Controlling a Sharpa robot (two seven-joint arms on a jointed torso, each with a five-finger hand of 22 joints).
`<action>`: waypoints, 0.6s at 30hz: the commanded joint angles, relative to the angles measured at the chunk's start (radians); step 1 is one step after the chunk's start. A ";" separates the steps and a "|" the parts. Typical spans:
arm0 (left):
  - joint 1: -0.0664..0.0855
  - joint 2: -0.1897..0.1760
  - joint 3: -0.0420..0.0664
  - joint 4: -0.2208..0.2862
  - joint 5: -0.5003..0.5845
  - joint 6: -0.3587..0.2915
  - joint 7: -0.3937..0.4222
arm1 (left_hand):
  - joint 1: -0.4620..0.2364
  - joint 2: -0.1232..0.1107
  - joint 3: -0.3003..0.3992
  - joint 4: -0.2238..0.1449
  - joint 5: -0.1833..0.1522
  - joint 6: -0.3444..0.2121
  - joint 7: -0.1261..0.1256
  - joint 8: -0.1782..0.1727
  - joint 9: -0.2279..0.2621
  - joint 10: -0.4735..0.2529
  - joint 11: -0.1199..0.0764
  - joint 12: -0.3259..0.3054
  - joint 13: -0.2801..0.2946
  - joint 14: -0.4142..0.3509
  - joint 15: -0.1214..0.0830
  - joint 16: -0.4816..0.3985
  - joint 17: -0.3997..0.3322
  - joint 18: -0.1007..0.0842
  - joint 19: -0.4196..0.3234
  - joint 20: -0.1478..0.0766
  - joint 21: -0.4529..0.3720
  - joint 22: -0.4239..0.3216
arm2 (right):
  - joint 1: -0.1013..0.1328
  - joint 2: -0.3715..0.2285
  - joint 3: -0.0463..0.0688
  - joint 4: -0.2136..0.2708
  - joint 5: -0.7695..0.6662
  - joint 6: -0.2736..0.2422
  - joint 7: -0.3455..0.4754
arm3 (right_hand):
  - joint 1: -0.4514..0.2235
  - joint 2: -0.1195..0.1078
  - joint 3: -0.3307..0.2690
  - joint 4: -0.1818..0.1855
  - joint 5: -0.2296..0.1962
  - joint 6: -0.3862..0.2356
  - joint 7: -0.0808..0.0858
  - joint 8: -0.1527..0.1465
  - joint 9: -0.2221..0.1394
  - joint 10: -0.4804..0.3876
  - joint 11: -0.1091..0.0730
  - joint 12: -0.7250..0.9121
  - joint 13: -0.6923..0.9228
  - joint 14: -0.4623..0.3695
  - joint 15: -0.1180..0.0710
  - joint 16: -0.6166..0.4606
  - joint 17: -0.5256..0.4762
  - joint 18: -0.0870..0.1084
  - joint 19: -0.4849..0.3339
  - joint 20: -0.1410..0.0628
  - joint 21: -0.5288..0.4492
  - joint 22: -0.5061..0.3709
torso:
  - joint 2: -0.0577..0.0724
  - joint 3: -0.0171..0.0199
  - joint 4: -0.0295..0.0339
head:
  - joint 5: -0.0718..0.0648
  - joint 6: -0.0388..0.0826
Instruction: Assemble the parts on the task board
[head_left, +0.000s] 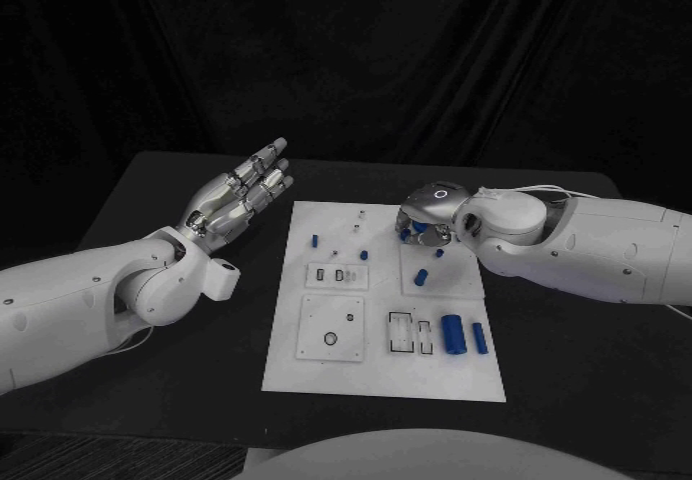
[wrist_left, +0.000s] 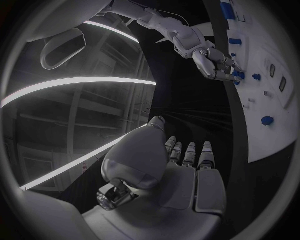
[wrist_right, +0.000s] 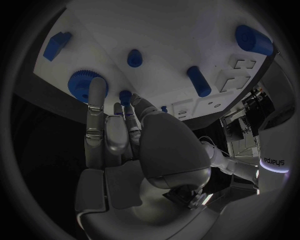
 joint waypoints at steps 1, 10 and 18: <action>0.002 0.003 0.001 -0.001 -0.001 0.018 0.037 | 0.007 0.000 0.007 -0.002 0.006 0.003 0.008 0.003 0.001 0.002 0.007 -0.003 -0.001 0.000 0.005 -0.004 -0.001 -0.014 -0.001 0.006 -0.003 -0.001 | -0.004 0.003 0.001 -0.010 -0.010 -0.024 0.009 | 0.010 -0.003 0.009 -0.001 0.001 0.009 -0.002 0.005 0.001 0.011 0.000 -0.002 0.001 0.002 -0.001 0.006 0.002 0.002 -0.007 0.001 0.005 0.003 | -0.001 0.0002 0.0006 | 0.000 -0.002; 0.002 0.005 0.001 -0.006 -0.001 0.025 0.032 | 0.011 -0.001 0.012 -0.004 0.008 0.001 0.009 0.003 0.001 0.002 0.008 -0.003 -0.001 0.000 0.012 -0.004 -0.001 -0.013 -0.001 0.012 -0.003 -0.001 | -0.007 0.006 0.001 -0.025 -0.010 -0.050 0.022 | 0.029 -0.017 0.072 -0.006 -0.003 0.025 -0.009 -0.002 0.001 0.074 -0.007 0.001 -0.001 0.004 -0.007 0.012 0.008 0.002 -0.019 -0.004 0.024 0.035 | -0.003 0.0000 0.0002 | 0.002 -0.003; 0.001 0.009 0.001 -0.010 -0.001 0.030 0.030 | 0.015 -0.001 0.017 -0.007 0.011 0.000 0.010 0.003 0.000 0.002 0.010 -0.003 -0.001 0.000 0.017 -0.004 -0.001 -0.013 -0.001 0.018 -0.003 -0.001 | -0.009 0.012 0.001 -0.038 -0.010 -0.054 0.031 | 0.028 -0.035 0.109 0.002 -0.033 0.034 -0.010 -0.002 0.002 0.107 -0.013 -0.001 -0.001 0.005 -0.010 0.011 0.007 0.002 -0.029 -0.007 0.035 0.056 | -0.004 -0.0004 0.0002 | 0.001 -0.006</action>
